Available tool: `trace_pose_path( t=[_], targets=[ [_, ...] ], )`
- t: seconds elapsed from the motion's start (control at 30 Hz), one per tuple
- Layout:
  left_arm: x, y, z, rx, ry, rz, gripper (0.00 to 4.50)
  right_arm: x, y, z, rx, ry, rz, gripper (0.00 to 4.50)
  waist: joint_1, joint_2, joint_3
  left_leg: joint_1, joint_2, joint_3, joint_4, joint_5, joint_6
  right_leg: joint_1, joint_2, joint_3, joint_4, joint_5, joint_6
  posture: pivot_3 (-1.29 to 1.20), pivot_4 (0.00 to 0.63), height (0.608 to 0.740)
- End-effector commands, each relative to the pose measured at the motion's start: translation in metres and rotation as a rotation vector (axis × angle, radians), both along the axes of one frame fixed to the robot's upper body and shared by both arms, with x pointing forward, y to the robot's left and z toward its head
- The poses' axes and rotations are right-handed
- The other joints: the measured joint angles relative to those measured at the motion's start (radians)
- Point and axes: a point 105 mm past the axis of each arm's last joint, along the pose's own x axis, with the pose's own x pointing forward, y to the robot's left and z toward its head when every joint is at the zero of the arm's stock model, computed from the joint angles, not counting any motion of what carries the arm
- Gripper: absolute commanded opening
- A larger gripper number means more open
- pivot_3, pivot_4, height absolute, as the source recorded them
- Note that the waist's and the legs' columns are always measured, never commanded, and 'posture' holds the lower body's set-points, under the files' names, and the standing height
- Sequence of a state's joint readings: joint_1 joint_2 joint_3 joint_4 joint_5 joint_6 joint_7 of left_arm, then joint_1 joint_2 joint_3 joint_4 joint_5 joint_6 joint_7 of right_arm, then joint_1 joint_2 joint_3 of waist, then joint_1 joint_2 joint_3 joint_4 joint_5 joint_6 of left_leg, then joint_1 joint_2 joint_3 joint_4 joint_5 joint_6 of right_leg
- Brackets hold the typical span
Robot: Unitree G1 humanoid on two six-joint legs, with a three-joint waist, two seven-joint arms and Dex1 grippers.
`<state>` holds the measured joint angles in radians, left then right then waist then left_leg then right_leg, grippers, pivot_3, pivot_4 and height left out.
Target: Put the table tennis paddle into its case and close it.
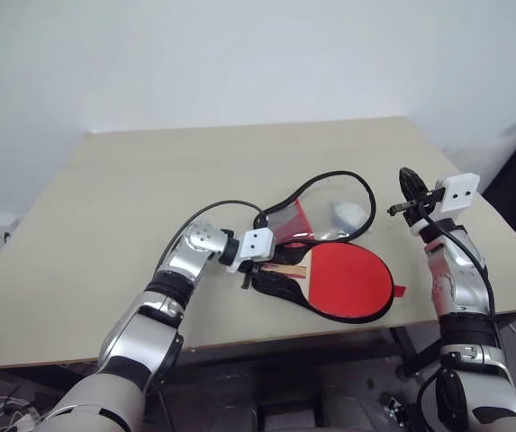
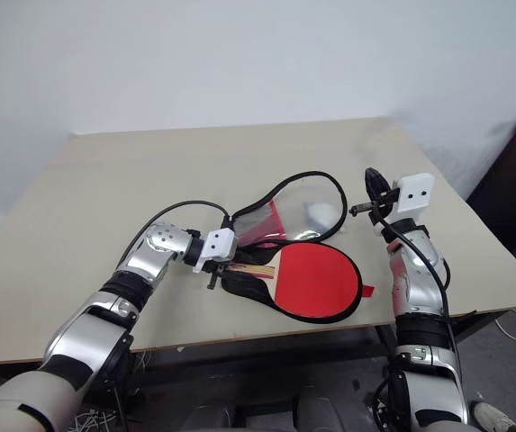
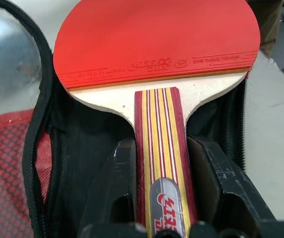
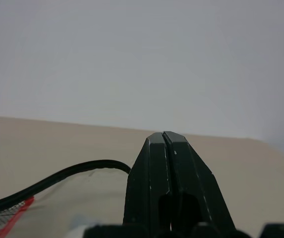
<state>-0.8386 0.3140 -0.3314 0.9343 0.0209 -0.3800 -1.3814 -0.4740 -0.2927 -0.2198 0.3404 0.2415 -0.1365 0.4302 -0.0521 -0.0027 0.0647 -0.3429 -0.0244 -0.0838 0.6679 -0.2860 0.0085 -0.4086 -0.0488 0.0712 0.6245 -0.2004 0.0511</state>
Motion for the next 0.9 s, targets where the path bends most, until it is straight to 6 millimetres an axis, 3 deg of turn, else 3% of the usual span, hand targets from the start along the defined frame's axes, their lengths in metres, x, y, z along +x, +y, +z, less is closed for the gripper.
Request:
trace_pose_path(
  t=[0.03, 0.9],
  targets=[
    [0.011, -0.0077, 0.0199, -0.03, -0.08, -0.006, 1.11, -0.0032, -0.0008, 0.0199, 0.01, -0.07, -0.003, 0.0, 0.0, 0.0, 0.0, 0.0, 0.0, 0.0, 0.0, 0.0, 0.0, 0.0, 0.0, 0.0, 0.0, 0.0, 0.0, 0.0, 0.0, 0.74],
    [0.0193, -0.0063, 0.0135, 0.036, -0.081, 0.017, 1.11, -0.0044, -0.0004, 0.0175, 0.02, -0.069, -0.001, 0.0, 0.0, 0.0, 0.0, 0.0, 0.0, 0.0, 0.001, 0.0, 0.001, 0.0, 0.0, 0.001, 0.0, 0.001, 0.001, 0.0, 0.0, 0.74]
  ],
)
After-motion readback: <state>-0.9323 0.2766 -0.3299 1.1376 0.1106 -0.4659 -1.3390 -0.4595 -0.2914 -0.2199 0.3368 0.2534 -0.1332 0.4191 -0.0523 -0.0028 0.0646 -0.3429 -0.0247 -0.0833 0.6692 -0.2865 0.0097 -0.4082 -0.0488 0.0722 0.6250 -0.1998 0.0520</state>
